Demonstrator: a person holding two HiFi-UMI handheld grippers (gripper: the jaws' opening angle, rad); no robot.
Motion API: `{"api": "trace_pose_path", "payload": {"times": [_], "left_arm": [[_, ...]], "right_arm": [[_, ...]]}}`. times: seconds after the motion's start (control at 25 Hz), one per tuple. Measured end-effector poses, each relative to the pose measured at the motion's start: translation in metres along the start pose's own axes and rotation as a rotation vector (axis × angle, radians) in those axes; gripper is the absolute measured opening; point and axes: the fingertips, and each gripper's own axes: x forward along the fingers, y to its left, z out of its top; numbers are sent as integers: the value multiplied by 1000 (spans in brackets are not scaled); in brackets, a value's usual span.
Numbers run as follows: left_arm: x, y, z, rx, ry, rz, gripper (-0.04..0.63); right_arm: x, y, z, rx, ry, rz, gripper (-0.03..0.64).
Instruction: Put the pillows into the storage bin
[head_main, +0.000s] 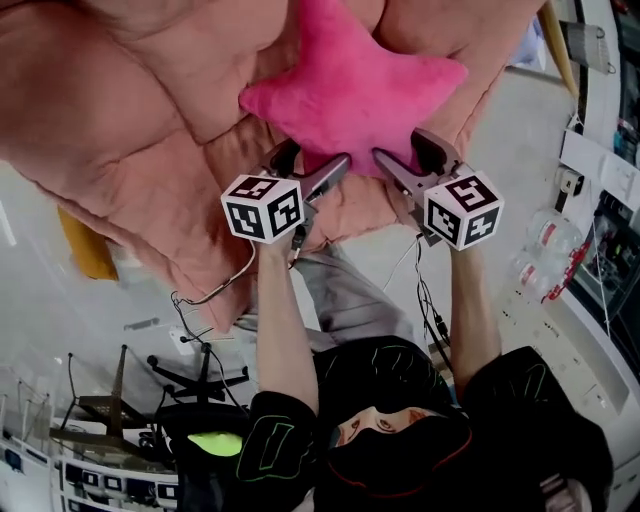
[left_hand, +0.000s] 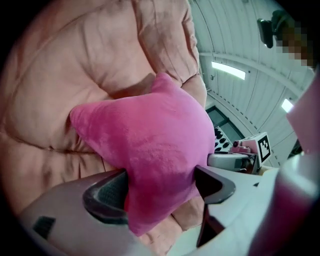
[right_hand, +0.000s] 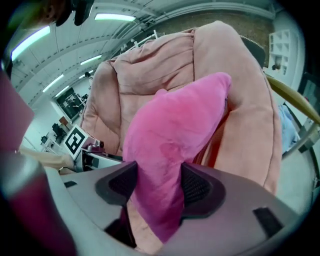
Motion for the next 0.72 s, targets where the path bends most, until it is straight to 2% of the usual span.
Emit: {"api": "trace_pose_path", "payload": {"times": [0.2,0.32,0.52,0.72], "left_arm": [[-45,-35,18,128,12,58,417],[-75,-55,34,184,-19,97,417],[-126,-77,61,248,-89,138,417],[-192,-90,82,275,-193,184,414]], "right_arm": [[-33,32,12,85,-95,52,273],[-49,52,27,122,-155,98,273],[-65,91,62,91,-233,159,273],[-76,147,97,22,-280,218,273]]}}
